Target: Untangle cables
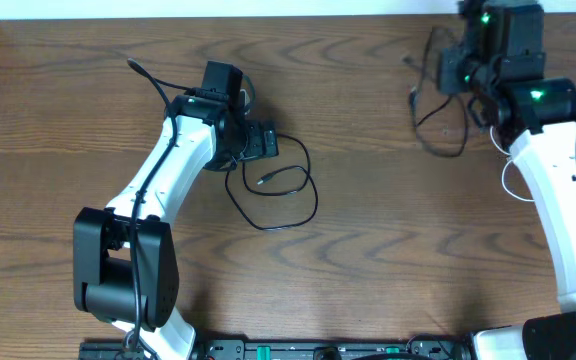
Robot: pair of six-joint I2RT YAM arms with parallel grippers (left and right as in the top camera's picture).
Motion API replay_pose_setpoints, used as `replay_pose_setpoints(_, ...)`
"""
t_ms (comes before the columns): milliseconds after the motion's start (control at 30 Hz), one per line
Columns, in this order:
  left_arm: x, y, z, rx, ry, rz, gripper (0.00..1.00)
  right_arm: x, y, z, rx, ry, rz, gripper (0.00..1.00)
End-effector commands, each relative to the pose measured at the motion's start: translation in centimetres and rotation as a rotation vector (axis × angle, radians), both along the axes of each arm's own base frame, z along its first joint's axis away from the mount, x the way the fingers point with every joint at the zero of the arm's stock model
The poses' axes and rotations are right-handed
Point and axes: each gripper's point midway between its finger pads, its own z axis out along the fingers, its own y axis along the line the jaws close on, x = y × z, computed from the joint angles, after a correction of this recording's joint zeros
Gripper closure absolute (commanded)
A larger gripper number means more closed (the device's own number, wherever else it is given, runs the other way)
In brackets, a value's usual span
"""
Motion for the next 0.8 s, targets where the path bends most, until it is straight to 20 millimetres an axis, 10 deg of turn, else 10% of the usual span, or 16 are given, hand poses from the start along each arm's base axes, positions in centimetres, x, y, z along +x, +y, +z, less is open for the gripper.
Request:
replay_pose_setpoints(0,0.5,0.0,1.3,-0.002,-0.039,-0.010,0.02,-0.7,-5.6,2.8,-0.197,-0.055,-0.199,0.99)
replay_pose_setpoints(367,0.5,0.0,1.3,-0.002,-0.039,-0.010,0.02,-2.3,-10.3,-0.6,-0.215,0.096,-0.323,0.98)
replay_pose_setpoints(500,0.5,0.0,1.3,-0.002,-0.039,-0.010,0.02,-2.0,-8.4,-1.8,-0.087,0.123,-0.244,0.40)
replay_pose_setpoints(767,0.5,0.0,1.3,-0.002,-0.038,-0.010,0.02,-1.7,-2.6,-2.4,0.140,0.149,0.009,0.28)
